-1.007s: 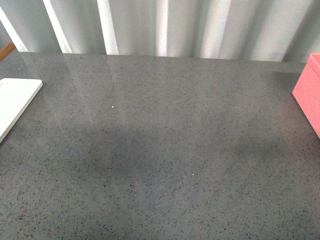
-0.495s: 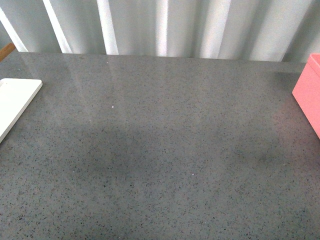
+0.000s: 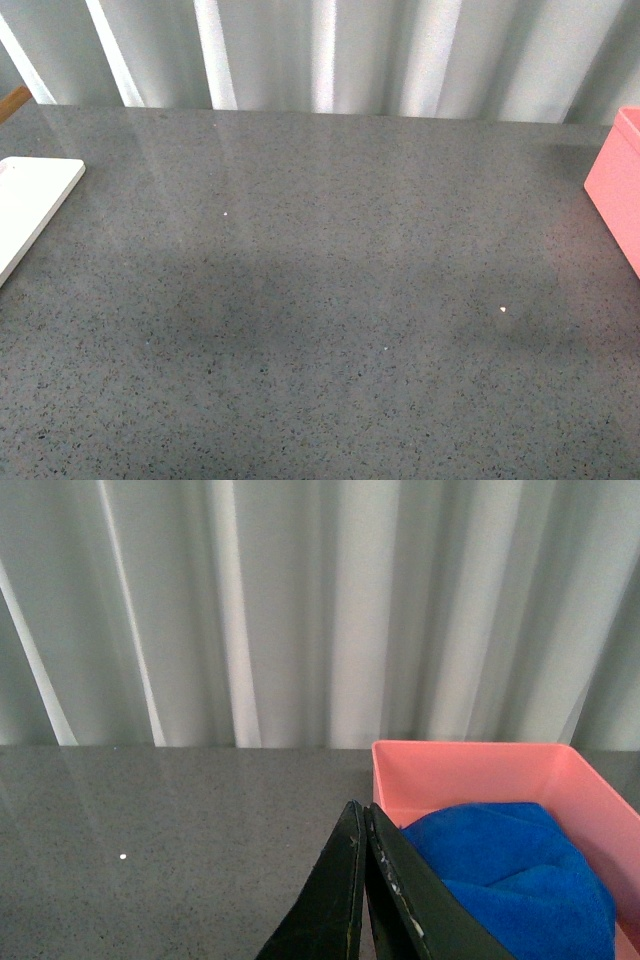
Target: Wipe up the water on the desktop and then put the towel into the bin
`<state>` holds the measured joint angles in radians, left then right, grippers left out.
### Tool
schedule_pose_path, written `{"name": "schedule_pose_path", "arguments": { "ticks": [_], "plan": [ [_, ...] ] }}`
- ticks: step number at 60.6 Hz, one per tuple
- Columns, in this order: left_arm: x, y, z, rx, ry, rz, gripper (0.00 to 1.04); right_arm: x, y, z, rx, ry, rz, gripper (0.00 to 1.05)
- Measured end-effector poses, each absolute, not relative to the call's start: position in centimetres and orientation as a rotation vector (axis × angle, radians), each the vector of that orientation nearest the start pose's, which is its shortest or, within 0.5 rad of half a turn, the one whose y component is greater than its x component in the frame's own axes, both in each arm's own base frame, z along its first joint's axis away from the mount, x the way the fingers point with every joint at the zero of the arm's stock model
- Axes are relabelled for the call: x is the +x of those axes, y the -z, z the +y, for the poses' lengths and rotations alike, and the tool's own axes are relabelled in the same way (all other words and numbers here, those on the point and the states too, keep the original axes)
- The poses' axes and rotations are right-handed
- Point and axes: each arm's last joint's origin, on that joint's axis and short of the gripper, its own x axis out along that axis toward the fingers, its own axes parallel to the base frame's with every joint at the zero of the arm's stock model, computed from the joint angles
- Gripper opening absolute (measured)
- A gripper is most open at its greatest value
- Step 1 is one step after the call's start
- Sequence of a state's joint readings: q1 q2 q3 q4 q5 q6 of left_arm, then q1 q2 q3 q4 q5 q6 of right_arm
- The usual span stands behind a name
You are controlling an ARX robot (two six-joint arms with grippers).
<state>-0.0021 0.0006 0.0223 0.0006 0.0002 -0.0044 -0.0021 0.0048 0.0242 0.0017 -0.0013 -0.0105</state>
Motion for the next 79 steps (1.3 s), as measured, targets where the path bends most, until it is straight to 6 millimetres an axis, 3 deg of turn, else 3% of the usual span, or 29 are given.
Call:
{"name": "schedule_pose_path", "arguments": {
  "ticks": [6, 28, 36, 79],
  "plan": [
    [9.64, -17.11, -0.02, -0.004, 0.002, -0.022, 0.98, 9.65, -17.15, -0.02, -0.011, 0.001, -0.02, 0.04],
    [9.64, -17.11, -0.02, -0.004, 0.002, -0.022, 0.98, 9.64, -17.15, -0.02, -0.011, 0.001, -0.02, 0.7],
    [9.64, -17.11, -0.02, -0.004, 0.002, -0.022, 0.98, 9.64, -17.15, -0.02, -0.01, 0.001, -0.02, 0.99],
    [9.64, -17.11, -0.02, -0.004, 0.002, -0.022, 0.98, 9.64, -17.15, -0.02, -0.01, 0.001, -0.02, 0.98]
  ]
}}
